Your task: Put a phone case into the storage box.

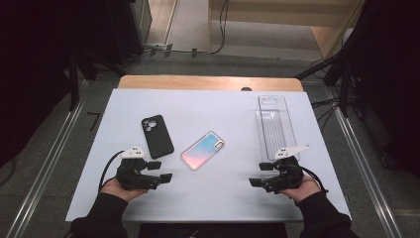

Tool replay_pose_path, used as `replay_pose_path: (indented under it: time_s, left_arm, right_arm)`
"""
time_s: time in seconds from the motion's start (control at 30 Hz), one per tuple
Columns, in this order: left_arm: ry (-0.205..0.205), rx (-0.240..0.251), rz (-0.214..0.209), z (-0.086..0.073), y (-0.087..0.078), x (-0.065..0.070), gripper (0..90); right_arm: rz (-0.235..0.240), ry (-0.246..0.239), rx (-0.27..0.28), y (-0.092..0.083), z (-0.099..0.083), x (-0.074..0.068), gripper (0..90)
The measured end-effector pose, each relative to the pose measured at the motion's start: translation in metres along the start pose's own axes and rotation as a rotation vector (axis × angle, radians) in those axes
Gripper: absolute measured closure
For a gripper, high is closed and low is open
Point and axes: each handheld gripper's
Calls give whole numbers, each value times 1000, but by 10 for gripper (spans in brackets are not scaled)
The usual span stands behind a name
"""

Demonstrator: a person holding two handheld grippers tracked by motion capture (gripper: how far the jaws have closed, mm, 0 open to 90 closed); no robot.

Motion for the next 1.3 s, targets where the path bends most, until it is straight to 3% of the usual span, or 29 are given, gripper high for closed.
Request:
replay_pose_path:
  time_s: [0.47,0.67,0.73,1.0,1.07,1.13,1.2,1.3]
  left_arm:
    - [0,-21,10,3,3,-1,294]
    - [4,-33,29,13,5,-4,294]
    - [13,-37,11,15,7,-5,290]
    - [16,-58,-11,24,17,-2,207]
    - [15,-55,-39,28,22,-1,120]
    - [13,-52,-39,30,24,-1,0]
    - [12,-26,-22,32,26,0,0]
    - [-3,-17,-39,35,28,-1,0]
  right_arm:
    - [-19,5,-29,-1,-3,1,189]
    - [-25,6,-39,-1,-4,1,189]
    - [-23,1,-44,-1,-5,1,189]
    - [-17,5,-37,-3,-6,2,189]
    - [-24,9,-32,-4,-6,2,189]
    - [-24,9,-33,-4,-6,3,189]
    - [-25,6,-34,-3,-6,3,188]
    - [-20,7,-30,-4,-6,2,188]
Point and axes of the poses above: each handheld gripper's, and its own axes: y roughly forward along the jaws, z roughly out of its top, x roughly to its right, and after that the axes turned 13 degrees about x, right-handed
